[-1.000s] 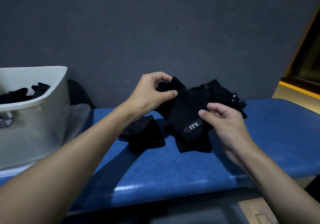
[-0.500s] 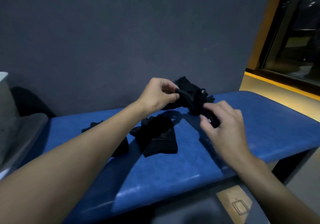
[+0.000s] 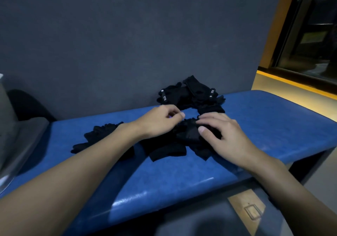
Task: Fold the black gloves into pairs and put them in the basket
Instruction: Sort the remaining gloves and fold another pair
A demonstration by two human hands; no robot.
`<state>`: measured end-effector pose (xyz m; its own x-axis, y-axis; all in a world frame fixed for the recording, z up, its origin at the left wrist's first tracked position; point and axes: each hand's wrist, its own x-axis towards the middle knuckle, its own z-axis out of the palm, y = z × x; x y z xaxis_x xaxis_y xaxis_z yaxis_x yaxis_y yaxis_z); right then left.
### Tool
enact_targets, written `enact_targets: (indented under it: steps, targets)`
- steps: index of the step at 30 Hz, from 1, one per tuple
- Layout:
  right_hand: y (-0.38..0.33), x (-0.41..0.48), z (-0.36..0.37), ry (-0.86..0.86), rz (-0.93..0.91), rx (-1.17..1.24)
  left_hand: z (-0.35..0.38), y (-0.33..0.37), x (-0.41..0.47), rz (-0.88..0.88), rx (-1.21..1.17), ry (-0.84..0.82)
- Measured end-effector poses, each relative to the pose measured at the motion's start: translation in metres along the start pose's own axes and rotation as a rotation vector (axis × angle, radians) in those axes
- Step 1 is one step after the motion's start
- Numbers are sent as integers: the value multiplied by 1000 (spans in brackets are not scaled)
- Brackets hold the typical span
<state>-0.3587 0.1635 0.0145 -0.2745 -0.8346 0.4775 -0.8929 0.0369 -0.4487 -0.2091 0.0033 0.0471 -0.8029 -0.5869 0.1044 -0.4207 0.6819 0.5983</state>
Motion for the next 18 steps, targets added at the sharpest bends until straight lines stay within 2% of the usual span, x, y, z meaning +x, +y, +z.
enact_targets:
  steps: [2,5,10,14,18]
  targets:
    - [5,-1,2,-154,33,-121,3,-2,-6,-25,133,-123]
    - [7,-6,7,-304,61,-252,5,-7,-14,-14,296,-168]
    - [1,-6,5,-291,170,-392,5,-18,-28,10,392,-171]
    - [-5,-6,6,-274,124,-344,8,-28,-33,34,532,-225]
    - [-3,-5,11,-419,169,-308,7,-31,-37,58,583,-266]
